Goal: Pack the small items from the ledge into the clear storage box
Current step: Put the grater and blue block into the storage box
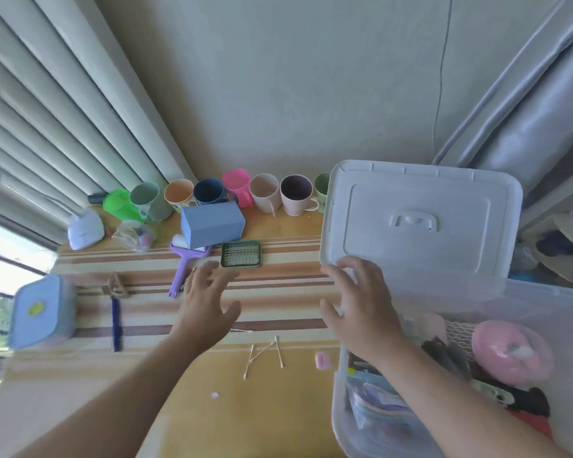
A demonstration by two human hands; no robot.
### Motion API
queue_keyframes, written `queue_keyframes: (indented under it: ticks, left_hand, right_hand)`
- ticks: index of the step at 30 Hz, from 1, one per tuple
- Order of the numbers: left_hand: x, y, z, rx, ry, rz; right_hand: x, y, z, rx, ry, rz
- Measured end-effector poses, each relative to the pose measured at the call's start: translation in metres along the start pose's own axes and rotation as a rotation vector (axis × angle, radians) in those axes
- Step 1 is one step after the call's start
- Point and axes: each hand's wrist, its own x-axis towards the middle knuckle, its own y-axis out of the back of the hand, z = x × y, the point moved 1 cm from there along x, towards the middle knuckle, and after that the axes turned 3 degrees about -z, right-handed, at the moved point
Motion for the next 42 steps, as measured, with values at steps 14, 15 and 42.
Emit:
queue_keyframes:
  ticks: [14,15,42]
  left_hand:
    - [0.156,0.037,-0.167,-0.007,-0.048,0.008]
    - [0.168,0.034,-0.169,-0.024,-0.059,-0.006]
    - [0.135,0.033,-0.195,-0.237,-0.052,-0.226]
  right_hand:
    - [0.192,-0.189,-0.086,0.004,-0.221,-0.557]
    - [0.195,-0.198,-0.084,0.024,-0.243,-0.566]
    - [0.068,-0.159,-0.089,0.103,-0.289,-0.548]
